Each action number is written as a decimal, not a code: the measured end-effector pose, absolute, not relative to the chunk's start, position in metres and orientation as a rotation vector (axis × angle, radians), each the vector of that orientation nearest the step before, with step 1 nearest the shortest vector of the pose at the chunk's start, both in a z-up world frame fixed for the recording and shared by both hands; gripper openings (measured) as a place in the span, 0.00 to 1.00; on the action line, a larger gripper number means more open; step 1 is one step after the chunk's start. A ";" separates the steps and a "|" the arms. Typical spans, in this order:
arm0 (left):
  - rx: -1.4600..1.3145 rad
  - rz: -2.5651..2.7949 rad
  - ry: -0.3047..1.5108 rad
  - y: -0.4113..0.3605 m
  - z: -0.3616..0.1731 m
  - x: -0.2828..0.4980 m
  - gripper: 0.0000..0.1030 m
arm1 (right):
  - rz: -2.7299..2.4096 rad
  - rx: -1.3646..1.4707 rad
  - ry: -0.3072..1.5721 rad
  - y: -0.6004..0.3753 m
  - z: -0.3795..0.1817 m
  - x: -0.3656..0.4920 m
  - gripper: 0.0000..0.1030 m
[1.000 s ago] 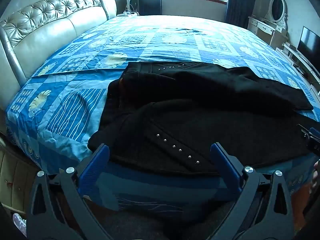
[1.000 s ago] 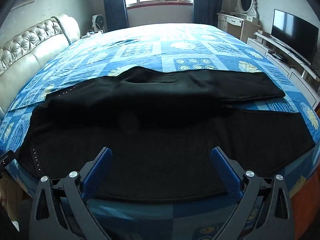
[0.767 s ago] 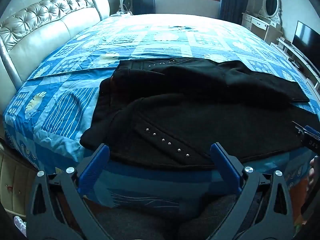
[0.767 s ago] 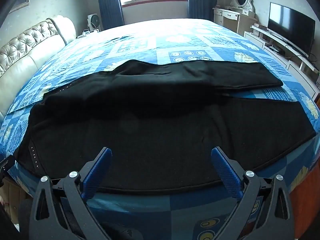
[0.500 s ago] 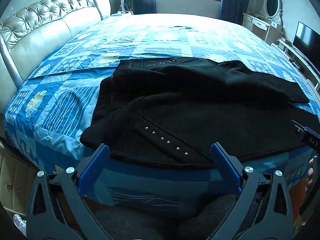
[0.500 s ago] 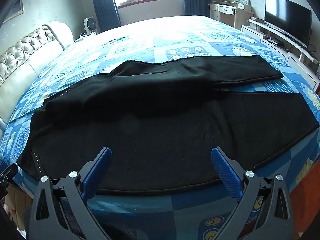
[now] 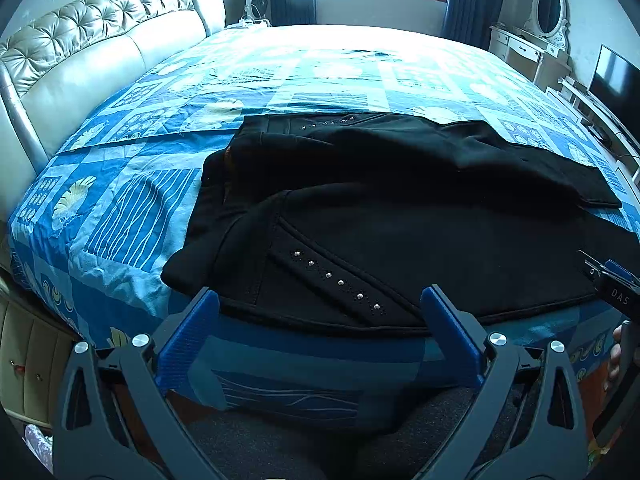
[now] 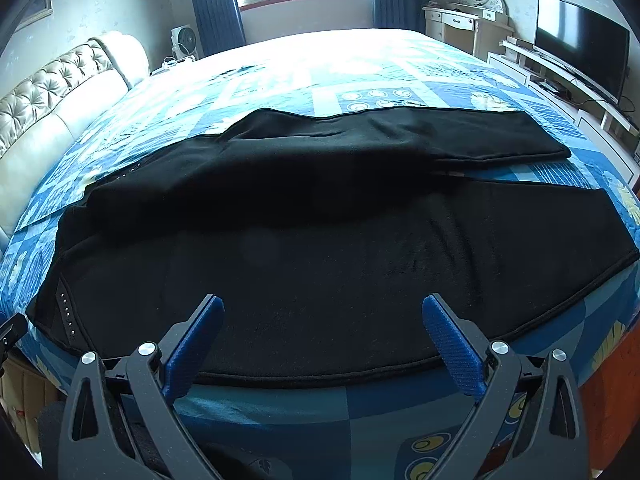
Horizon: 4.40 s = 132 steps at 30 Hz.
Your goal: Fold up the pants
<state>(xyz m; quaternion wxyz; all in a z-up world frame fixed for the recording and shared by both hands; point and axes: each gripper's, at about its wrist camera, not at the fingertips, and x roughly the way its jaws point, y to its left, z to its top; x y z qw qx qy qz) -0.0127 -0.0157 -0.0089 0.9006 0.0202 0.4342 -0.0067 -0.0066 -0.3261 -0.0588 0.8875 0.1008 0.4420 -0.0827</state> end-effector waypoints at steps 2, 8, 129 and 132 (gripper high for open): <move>0.043 -0.016 0.896 -0.016 -0.009 -0.013 0.98 | -0.170 0.210 0.918 -0.325 -0.059 -0.007 0.96; 0.043 -0.018 0.898 -0.016 -0.009 -0.013 0.98 | -0.166 0.203 0.923 -0.323 -0.060 -0.006 0.96; -0.413 -0.476 1.198 0.137 -0.098 0.332 0.23 | 0.446 -0.091 1.115 -0.300 -0.083 0.296 0.85; -0.382 -0.484 1.215 0.133 -0.094 0.333 0.10 | 0.447 -0.100 1.216 -0.297 -0.098 0.305 0.23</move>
